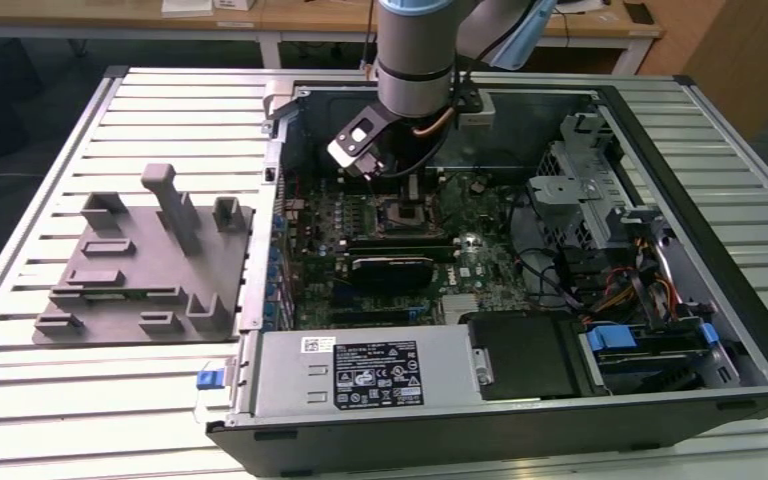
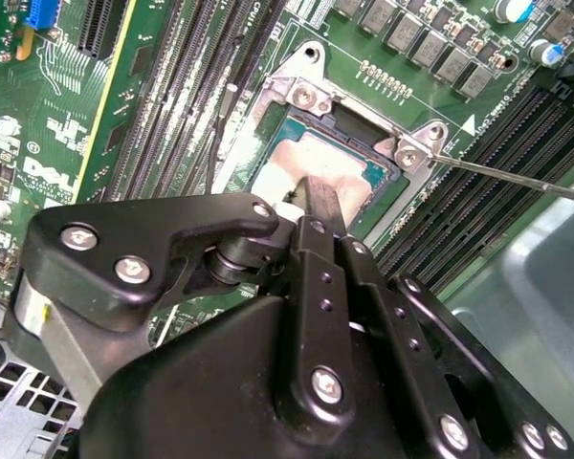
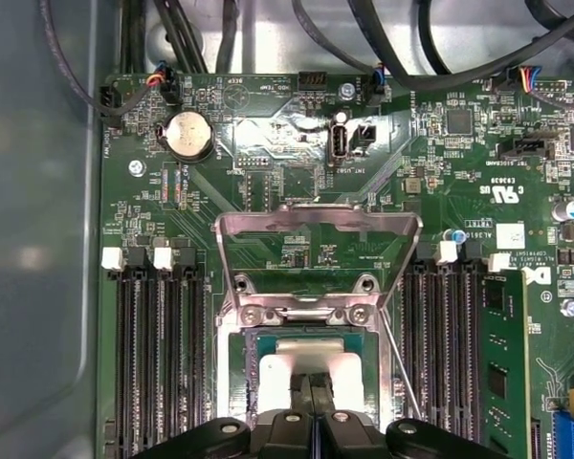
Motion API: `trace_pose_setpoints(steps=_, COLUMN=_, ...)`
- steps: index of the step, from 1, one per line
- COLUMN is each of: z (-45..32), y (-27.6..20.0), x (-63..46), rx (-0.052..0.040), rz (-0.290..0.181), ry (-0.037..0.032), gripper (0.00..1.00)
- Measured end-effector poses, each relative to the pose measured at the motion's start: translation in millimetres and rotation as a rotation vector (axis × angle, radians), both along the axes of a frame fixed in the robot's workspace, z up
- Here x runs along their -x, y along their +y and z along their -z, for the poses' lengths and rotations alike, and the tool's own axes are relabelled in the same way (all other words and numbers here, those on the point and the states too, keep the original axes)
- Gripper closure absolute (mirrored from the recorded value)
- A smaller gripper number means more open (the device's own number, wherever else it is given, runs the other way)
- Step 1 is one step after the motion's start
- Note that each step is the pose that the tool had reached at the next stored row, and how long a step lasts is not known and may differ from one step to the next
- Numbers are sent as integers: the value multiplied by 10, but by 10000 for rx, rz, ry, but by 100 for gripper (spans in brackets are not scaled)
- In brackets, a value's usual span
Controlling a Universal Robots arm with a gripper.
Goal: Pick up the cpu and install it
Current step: 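Place the cpu into insertion slot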
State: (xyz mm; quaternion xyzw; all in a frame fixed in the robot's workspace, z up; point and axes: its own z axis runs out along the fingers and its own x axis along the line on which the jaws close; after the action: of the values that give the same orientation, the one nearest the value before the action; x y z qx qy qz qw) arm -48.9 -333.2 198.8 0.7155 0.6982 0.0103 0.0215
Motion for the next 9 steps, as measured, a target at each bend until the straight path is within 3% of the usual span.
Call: trace_pose_setpoints(steps=9, z=0, y=2, x=11, rx=-65, rz=62, ry=0, gripper=89)
